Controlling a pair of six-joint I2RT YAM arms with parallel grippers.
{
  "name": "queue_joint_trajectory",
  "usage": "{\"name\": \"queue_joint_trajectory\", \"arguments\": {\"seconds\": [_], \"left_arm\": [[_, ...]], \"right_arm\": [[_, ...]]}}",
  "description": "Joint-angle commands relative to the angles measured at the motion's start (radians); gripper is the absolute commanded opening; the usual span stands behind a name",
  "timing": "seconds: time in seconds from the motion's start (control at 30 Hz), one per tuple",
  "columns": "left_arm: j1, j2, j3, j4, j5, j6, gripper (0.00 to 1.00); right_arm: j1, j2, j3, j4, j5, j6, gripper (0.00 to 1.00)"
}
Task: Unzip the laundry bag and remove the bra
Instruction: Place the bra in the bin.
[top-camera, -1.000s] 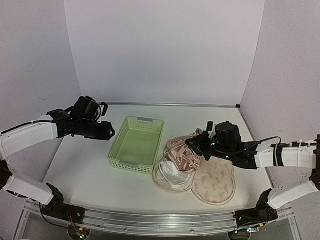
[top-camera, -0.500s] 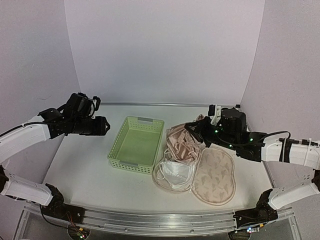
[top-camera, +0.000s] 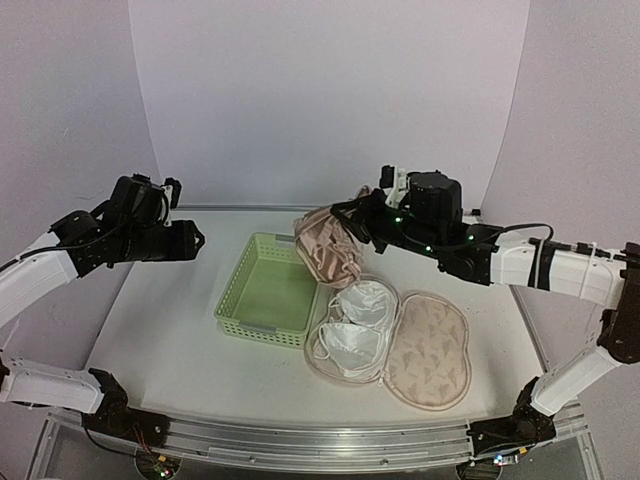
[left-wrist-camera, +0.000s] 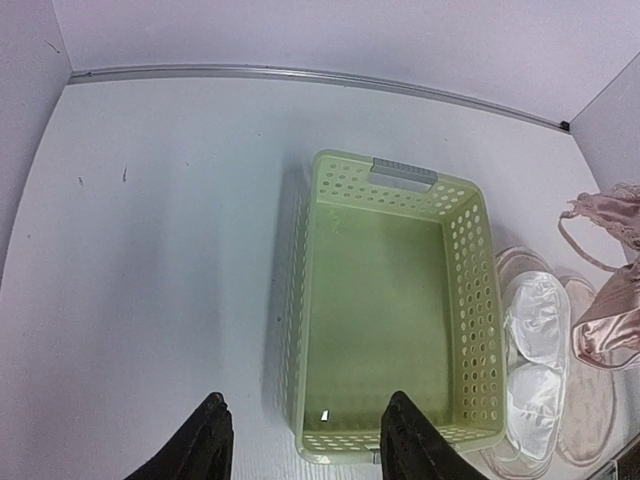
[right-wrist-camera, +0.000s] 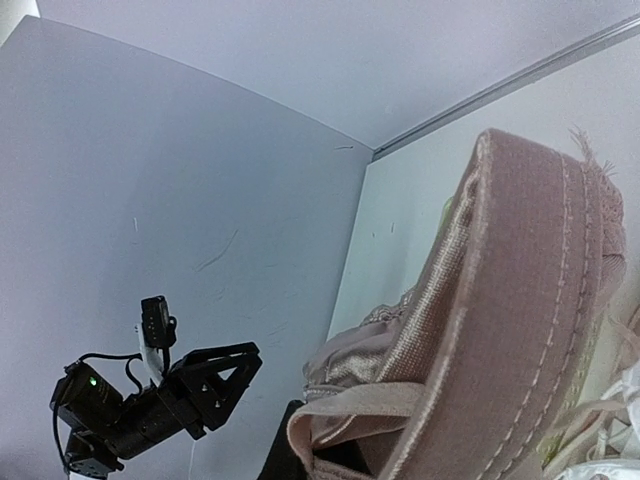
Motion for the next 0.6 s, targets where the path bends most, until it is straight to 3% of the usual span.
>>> {"name": "queue_joint_trajectory", "arguments": {"seconds": [0.0, 0.33, 0.57], "left_arm": [[-0.004, -0.054, 0.056, -0.030, -0.044, 0.002, 0.51], [-0.004, -0.188, 0.067, -0.096, -0.093, 0.032, 0.54], [-0.004, -0.235, 0.044, -0.104, -0.083, 0.032, 0.54]], "right_arm": [[0.030, 0.086, 0.132, 0.062, -0.030, -0.025, 0.00], [0.098, 0.409, 0.358, 0.159, -0.083, 0.039, 0.00], [0.100, 0.585, 0.424, 0.236, -0.124, 0.093, 0.00]]}}
